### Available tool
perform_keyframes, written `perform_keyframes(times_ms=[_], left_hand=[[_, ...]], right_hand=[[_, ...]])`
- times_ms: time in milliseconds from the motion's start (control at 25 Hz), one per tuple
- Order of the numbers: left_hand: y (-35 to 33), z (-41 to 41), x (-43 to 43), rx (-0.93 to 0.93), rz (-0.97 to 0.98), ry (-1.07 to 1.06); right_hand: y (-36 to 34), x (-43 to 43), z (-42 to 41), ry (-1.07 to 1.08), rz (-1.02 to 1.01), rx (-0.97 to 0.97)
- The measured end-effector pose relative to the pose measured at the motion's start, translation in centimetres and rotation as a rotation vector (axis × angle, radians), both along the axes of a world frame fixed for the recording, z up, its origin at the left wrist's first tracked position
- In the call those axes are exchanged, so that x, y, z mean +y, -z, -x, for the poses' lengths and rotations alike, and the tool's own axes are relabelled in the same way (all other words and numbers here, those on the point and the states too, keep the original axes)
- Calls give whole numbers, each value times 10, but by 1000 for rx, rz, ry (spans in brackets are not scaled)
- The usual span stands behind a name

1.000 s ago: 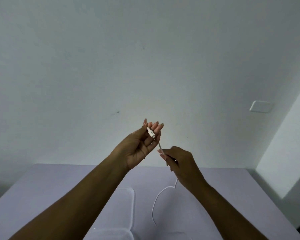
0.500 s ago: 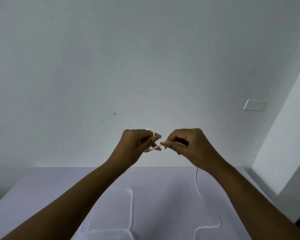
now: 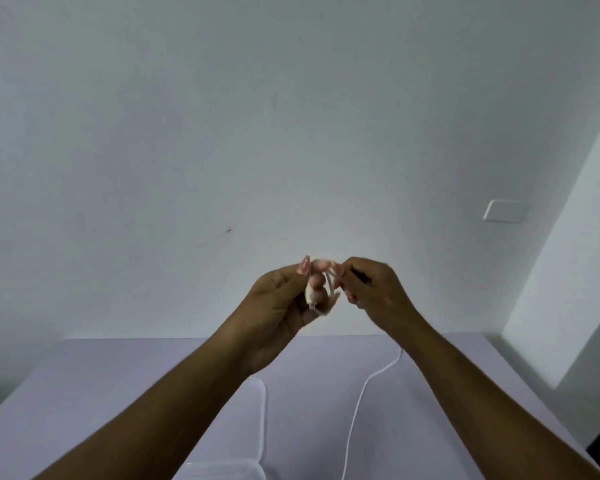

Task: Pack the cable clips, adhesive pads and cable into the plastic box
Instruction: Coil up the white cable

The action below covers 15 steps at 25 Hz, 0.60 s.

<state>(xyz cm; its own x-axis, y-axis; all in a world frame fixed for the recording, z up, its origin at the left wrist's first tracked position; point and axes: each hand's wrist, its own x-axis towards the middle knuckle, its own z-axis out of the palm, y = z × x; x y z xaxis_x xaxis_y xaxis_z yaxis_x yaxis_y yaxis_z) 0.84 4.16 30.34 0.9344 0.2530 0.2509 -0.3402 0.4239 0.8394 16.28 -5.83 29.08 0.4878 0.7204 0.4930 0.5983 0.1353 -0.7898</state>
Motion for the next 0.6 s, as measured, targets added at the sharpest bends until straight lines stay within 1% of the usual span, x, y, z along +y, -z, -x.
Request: perform_keyframes(times_ms=[80, 120, 160, 200, 280, 360, 400, 440, 480, 520, 600], left_hand=[[-5, -3, 10, -78, 220, -116], [-6, -4, 18, -105, 253, -207], [-7, -5, 24, -116, 220, -304], [-5, -5, 30, -106, 130, -402], [1, -3, 36, -28, -170, -582], [11, 1, 35, 52, -612, -700], [16, 2, 33, 86, -829, -715], [20, 2, 30, 118, -990, -705], [23, 1, 27, 148, -1080, -672], [27, 1, 25, 173, -1099, -615], [33, 4, 19, 188, -993, -450]], right_hand=[[17, -2, 7, 5, 34, -115], [24, -5, 11, -5, 67, -190], [29, -7, 16, -21, 100, -270], [31, -9, 21, -42, 131, -341], [25, -12, 29, -77, 169, -416], [9, -14, 33, -103, 149, -436], [0, -15, 34, -114, 125, -439], [-8, -16, 33, -123, 95, -438], [-15, -17, 30, -127, 66, -435], [-21, -17, 27, -127, 45, -433], [-27, -15, 19, -112, 24, -409]])
